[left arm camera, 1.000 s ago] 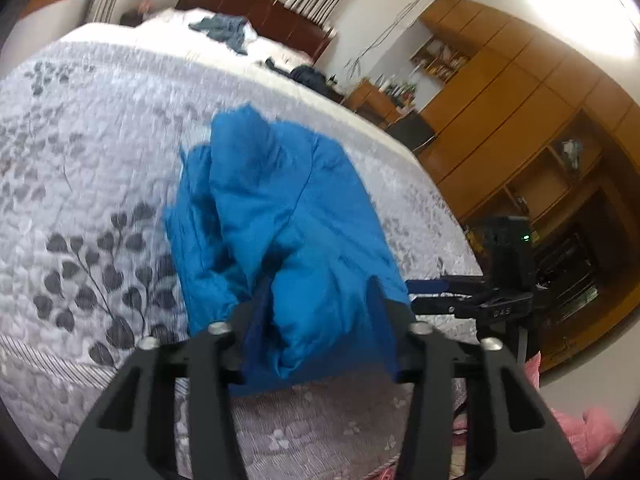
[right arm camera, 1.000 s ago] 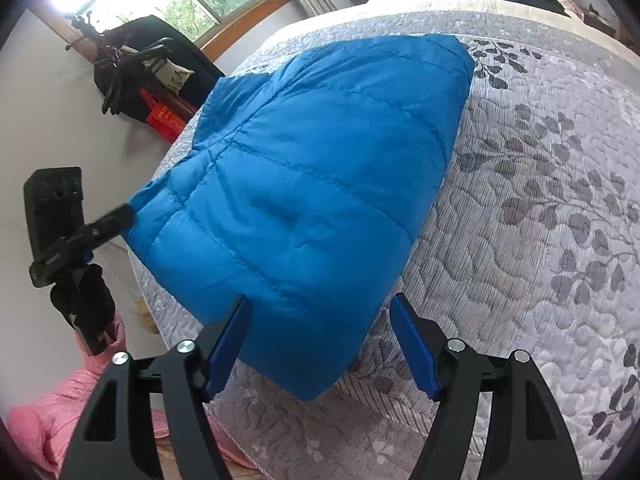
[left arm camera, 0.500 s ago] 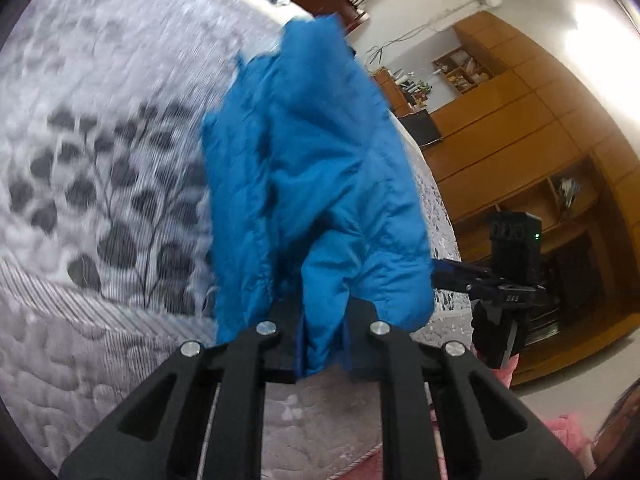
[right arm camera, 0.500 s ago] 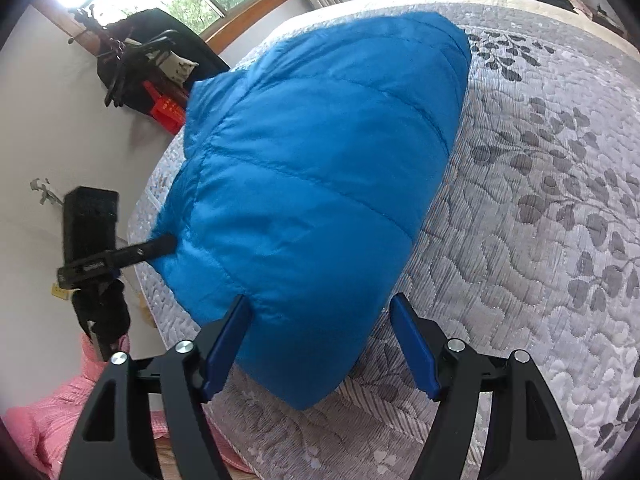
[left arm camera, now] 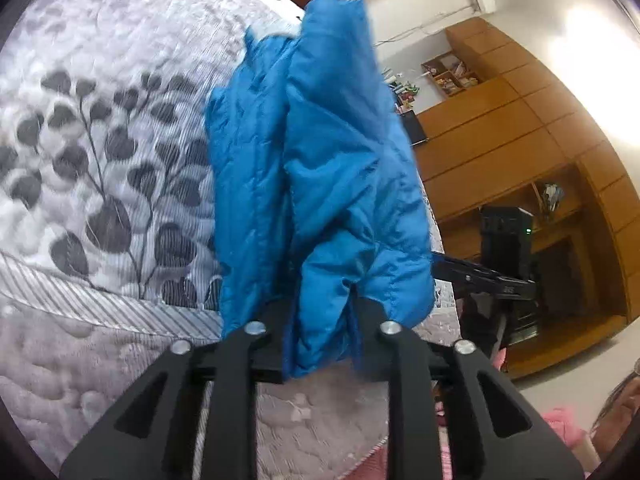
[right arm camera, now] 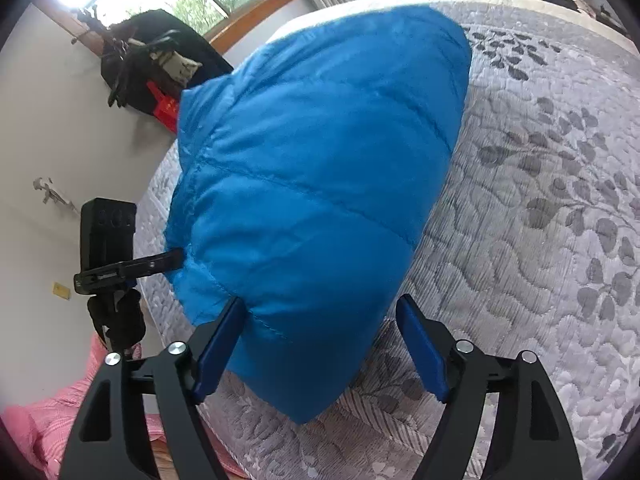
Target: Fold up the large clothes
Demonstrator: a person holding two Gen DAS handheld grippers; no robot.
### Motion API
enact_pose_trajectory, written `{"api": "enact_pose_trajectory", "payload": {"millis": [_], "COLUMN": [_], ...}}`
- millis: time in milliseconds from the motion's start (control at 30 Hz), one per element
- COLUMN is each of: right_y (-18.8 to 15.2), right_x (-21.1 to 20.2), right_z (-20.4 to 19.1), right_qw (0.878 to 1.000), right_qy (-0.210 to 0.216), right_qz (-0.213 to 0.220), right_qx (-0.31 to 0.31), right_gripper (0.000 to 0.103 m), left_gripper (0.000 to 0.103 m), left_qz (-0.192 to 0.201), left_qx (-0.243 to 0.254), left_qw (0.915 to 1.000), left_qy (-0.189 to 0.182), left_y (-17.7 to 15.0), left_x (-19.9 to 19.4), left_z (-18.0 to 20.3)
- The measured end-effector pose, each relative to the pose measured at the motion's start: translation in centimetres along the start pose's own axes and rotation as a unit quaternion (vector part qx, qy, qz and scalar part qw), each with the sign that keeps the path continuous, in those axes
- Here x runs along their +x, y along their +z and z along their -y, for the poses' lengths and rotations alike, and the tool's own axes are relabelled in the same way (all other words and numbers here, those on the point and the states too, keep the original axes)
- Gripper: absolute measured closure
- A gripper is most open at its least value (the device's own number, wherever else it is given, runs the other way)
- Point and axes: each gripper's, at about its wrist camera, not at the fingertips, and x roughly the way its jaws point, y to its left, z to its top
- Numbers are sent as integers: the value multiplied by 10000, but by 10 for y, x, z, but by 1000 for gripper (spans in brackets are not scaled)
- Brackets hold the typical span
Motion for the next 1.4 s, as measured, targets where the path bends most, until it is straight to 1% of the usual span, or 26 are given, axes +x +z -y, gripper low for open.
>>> {"api": "enact_pose_trajectory", "payload": {"millis": [33,100,133,167,200,233,300,433,500,667,767,833,867,933,1000,1067,1233,1300,1400], "right_y": [1,1,2,4,6,8,12,20,24,34,40,42,46,49,49,51,54,54,54], "right_x": [-3,-9,-11,-14,-16,-18,-21,-23,-21,-11,-4,2,6,13,19,26,39,46,56], "right_z": [2,9,11,13,15,16,20,33,41,58,64,68,67,69,72,75,79,79,81], "right_qw": [10000,9998,9997,9995,9994,9990,9983,9964,9955,9933,9919,9916,9914,9904,9898,9875,9829,9806,9772], "right_qy": [30,101,124,161,198,272,380,595,683,866,977,1001,1021,1103,1133,1277,1551,1666,1824], "right_qz": [36,103,138,190,228,292,372,474,476,464,426,382,363,308,275,240,173,147,153], "right_qx": [40,120,148,172,180,192,226,374,451,608,690,726,732,769,814,894,980,1019,1072], "right_gripper": [24,21,20,20,19,17,15,11,11,10,10,9,9,8,7,6,3,3,3], "left_gripper": [63,53,45,39,30,29,29,27,27,27,23,17,16,12,11,10,2,2,2], "left_qz": [70,280,360,452,528,601,609,467,411,221,107,60,31,-81,-162,-238,-348,-415,-432], "left_qx": [136,362,469,616,720,865,996,1025,1019,877,796,732,690,524,375,290,358,298,185], "left_qw": [9999,9988,9980,9965,9948,9918,9893,9894,9885,9889,9911,9926,9934,9962,9981,9990,9987,9979,9965], "left_qy": [80,155,206,341,500,721,871,919,1039,1182,1061,968,919,697,464,229,-135,-392,-685], "left_y": [3,10,12,18,23,31,43,72,88,110,113,115,115,117,117,117,112,110,109], "left_x": [-8,-18,-23,-27,-30,-30,-26,-9,-1,18,21,23,25,32,37,43,60,68,77], "left_z": [7,17,22,30,35,41,45,47,43,29,17,8,5,-4,-14,-22,-28,-32,-37]}}
